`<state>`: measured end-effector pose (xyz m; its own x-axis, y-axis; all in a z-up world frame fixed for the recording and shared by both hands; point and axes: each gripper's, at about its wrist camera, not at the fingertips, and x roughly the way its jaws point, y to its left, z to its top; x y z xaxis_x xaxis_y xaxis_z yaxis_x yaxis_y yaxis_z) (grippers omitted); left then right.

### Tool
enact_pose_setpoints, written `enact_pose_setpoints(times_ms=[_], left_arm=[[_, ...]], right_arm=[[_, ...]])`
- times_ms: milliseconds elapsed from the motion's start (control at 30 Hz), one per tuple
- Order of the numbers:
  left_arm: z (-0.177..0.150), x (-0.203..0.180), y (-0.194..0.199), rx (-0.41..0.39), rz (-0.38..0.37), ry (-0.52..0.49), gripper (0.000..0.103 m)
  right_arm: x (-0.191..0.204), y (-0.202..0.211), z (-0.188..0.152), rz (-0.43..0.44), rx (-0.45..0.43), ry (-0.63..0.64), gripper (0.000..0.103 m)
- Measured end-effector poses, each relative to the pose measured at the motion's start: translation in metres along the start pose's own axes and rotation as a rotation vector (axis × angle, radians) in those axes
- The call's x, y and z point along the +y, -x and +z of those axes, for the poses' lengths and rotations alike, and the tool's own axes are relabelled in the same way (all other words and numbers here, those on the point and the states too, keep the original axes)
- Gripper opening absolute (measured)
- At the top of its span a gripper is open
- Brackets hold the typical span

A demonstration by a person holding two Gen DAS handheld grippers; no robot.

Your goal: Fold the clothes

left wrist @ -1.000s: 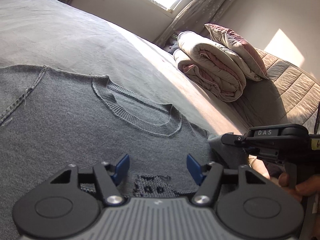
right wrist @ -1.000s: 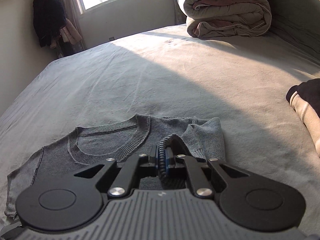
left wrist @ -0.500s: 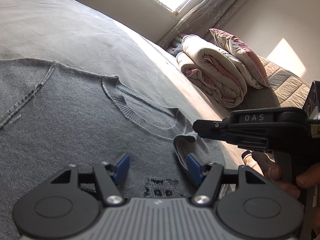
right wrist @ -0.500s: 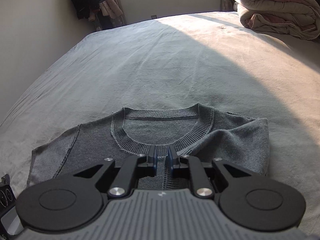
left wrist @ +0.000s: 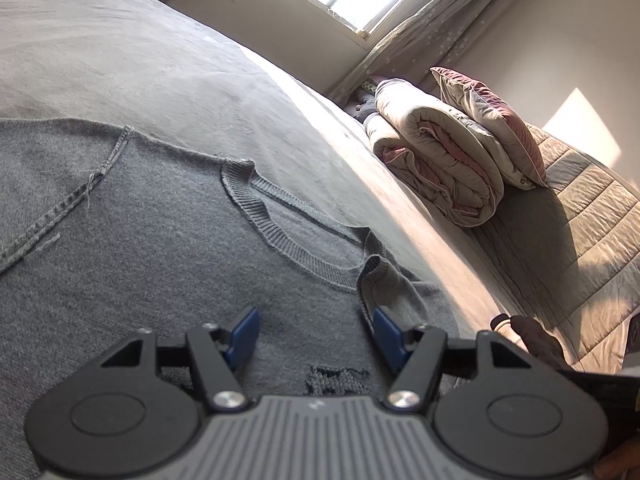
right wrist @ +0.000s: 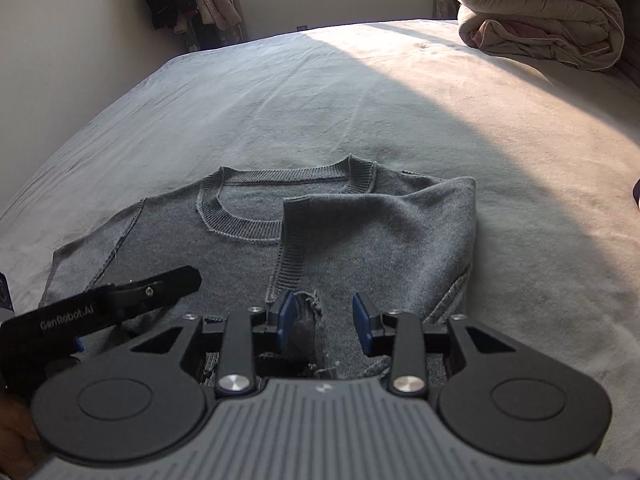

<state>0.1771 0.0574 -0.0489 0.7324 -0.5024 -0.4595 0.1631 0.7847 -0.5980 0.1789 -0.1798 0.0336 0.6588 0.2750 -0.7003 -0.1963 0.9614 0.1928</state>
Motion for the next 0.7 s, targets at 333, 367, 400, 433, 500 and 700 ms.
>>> enact_pose_setpoints(times_ms=[333, 367, 400, 433, 500, 700], left_arm=[[-0.001, -0.001, -0.001, -0.004, -0.002, -0.008, 0.063], [-0.002, -0.001, -0.001, -0.004, -0.001, -0.01, 0.063], [-0.002, -0.002, -0.001, -0.005, -0.001, -0.012, 0.063], [-0.002, -0.002, -0.001, -0.005, -0.001, -0.014, 0.064], [-0.002, -0.003, -0.001, -0.006, 0.0, -0.018, 0.063], [-0.002, -0.006, 0.001, -0.004, -0.024, -0.025, 0.063]], right_arm=[[0.019, -0.005, -0.011, 0.046, -0.003, 0.051, 0.005], [0.018, -0.006, -0.008, 0.07, -0.006, 0.018, 0.005], [0.018, -0.008, -0.006, 0.087, -0.002, -0.001, 0.005], [0.018, -0.01, -0.006, 0.092, 0.003, -0.004, 0.006], [0.019, -0.014, -0.008, 0.091, 0.037, -0.006, 0.013], [0.01, 0.005, -0.015, 0.097, 0.018, -0.043, 0.024]])
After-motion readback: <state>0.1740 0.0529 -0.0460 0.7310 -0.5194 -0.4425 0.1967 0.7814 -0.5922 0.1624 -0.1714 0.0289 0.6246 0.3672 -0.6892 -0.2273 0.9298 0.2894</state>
